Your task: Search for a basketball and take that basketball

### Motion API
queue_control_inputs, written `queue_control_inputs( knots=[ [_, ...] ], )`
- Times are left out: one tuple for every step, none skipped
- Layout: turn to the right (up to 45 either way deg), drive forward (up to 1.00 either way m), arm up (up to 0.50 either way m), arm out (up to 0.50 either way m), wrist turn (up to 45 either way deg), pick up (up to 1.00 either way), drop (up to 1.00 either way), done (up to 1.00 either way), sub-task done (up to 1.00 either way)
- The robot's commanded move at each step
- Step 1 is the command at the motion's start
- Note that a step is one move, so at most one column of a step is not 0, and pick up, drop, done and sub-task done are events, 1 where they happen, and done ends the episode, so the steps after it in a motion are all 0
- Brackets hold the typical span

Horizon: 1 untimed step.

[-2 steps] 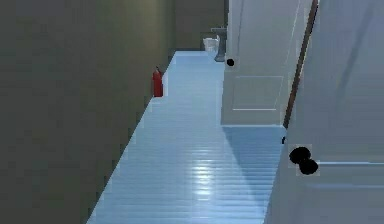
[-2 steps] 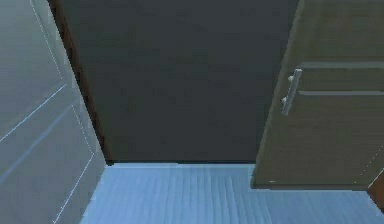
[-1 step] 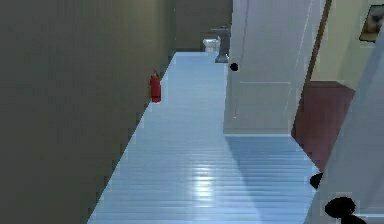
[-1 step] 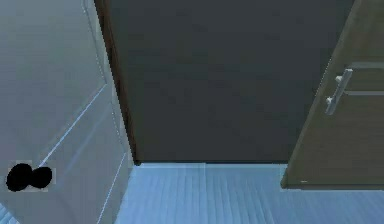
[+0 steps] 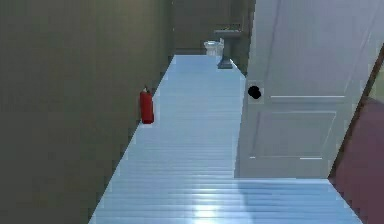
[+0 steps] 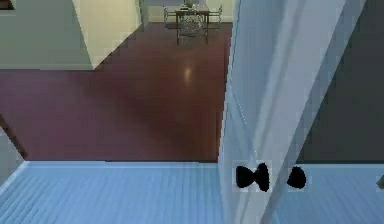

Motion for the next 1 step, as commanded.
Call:
queue_control_inputs(
  knots=[
    [39.0,0.00,0.00,0.00,0.0,0.00,0.00,0.00,0.00]
  ],
)
